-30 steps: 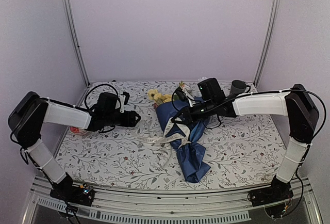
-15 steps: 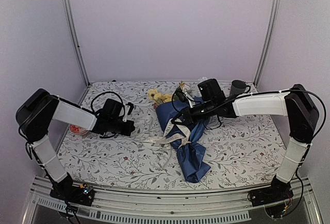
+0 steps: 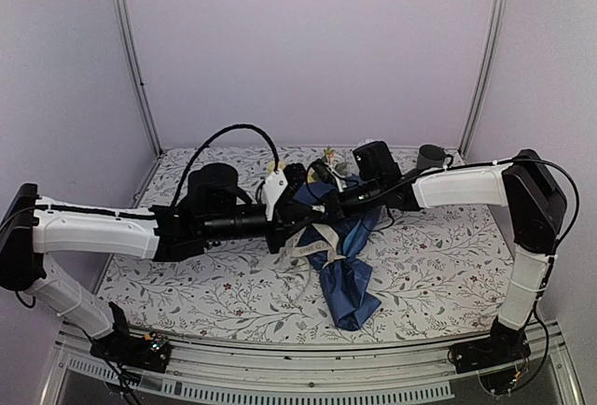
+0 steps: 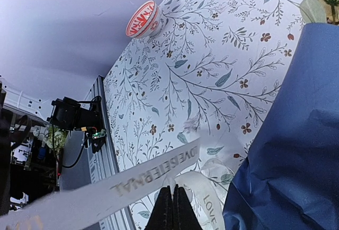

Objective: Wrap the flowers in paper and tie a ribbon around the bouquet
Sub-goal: Cross the half-tied ribbon over the folded bouquet.

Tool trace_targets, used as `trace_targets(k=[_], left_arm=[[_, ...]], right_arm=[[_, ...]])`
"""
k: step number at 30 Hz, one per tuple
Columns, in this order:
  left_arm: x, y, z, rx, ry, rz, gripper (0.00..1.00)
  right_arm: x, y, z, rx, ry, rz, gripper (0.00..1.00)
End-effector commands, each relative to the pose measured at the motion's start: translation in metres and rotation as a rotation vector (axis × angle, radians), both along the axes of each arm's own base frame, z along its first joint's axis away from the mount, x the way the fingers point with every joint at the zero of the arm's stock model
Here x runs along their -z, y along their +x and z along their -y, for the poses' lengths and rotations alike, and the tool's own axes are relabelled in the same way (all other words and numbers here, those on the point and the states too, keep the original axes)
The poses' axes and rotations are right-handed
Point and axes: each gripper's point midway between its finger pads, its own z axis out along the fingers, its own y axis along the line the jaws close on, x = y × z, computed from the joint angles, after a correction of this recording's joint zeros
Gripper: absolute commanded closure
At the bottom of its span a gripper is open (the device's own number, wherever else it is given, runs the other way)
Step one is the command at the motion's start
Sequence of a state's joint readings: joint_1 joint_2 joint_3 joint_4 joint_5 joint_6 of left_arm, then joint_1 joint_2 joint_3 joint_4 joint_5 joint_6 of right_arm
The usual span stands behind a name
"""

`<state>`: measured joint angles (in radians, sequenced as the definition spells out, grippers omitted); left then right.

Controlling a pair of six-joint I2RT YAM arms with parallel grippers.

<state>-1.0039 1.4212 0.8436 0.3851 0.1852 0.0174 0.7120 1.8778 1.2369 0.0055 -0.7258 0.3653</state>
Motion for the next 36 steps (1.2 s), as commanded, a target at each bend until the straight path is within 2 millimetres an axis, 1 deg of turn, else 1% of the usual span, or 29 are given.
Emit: trace_targets(k=[1, 3, 8, 9, 13, 15, 16, 17, 18, 19, 20, 21, 22, 24, 26, 28, 30, 31, 33, 36], left_arm=[[-0.018, -0.047, 0.049, 0.242, -0.036, 0.130, 1.00], [-0.027, -0.056, 0.070, 0.298, -0.056, 0.165, 1.00], [-0.043, -0.063, 0.117, 0.399, -0.072, 0.215, 1.00], [-0.042, -0.065, 0.126, 0.419, -0.068, 0.215, 1.00], [-0.028, -0.076, 0.156, 0.508, -0.019, 0.199, 1.00], [-0.020, -0.076, 0.168, 0.522, 0.005, 0.176, 1.00], [-0.023, -0.075, 0.174, 0.522, 0.003, 0.170, 1.00], [-0.009, -0.073, 0.181, 0.519, 0.021, 0.147, 1.00], [-0.005, -0.070, 0.186, 0.511, 0.025, 0.136, 1.00], [-0.004, -0.067, 0.190, 0.496, 0.024, 0.131, 0.98], [0.000, -0.063, 0.194, 0.477, 0.032, 0.120, 0.94], [0.004, -0.056, 0.199, 0.448, 0.048, 0.107, 0.86], [0.012, -0.048, 0.203, 0.412, 0.084, 0.089, 0.76], [0.034, -0.030, 0.207, 0.338, 0.182, 0.053, 0.61], [0.052, -0.024, 0.204, 0.315, 0.270, 0.030, 0.48], [0.063, -0.025, 0.197, 0.313, 0.327, 0.035, 0.39], [0.065, -0.024, 0.188, 0.296, 0.359, 0.066, 0.31], [0.068, -0.024, 0.184, 0.288, 0.378, 0.083, 0.28], [0.070, -0.023, 0.174, 0.276, 0.406, 0.118, 0.25], [0.062, -0.027, 0.161, 0.279, 0.399, 0.165, 0.24]], right_arm=[[-0.012, 0.004, -0.009, -0.035, 0.068, -0.007, 1.00], [-0.010, 0.004, -0.012, -0.044, 0.077, -0.017, 1.00], [-0.002, 0.005, -0.013, -0.042, 0.071, -0.029, 1.00], [-0.003, 0.005, -0.013, -0.044, 0.073, -0.028, 1.00], [-0.003, -0.003, -0.010, -0.079, 0.078, -0.001, 1.00], [-0.001, -0.007, -0.008, -0.106, 0.075, 0.019, 1.00], [0.001, -0.009, -0.007, -0.121, 0.071, 0.031, 1.00], [0.003, -0.011, -0.007, -0.132, 0.068, 0.034, 1.00], [0.005, -0.012, -0.006, -0.142, 0.066, 0.041, 1.00], [0.006, -0.014, -0.006, -0.154, 0.067, 0.043, 1.00], [0.006, -0.016, -0.006, -0.168, 0.070, 0.049, 1.00], [0.007, -0.017, -0.006, -0.178, 0.069, 0.054, 1.00], [0.008, -0.018, -0.005, -0.187, 0.070, 0.056, 1.00], [0.008, -0.020, -0.004, -0.200, 0.066, 0.073, 1.00], [0.009, -0.022, -0.002, -0.208, 0.058, 0.078, 1.00], [0.011, -0.022, -0.002, -0.211, 0.051, 0.088, 1.00], [0.012, -0.022, -0.002, -0.217, 0.052, 0.085, 1.00], [0.012, -0.023, -0.002, -0.219, 0.054, 0.084, 1.00], [0.012, -0.023, -0.002, -0.218, 0.055, 0.085, 1.00], [0.010, -0.024, -0.001, -0.219, 0.058, 0.085, 1.00]])
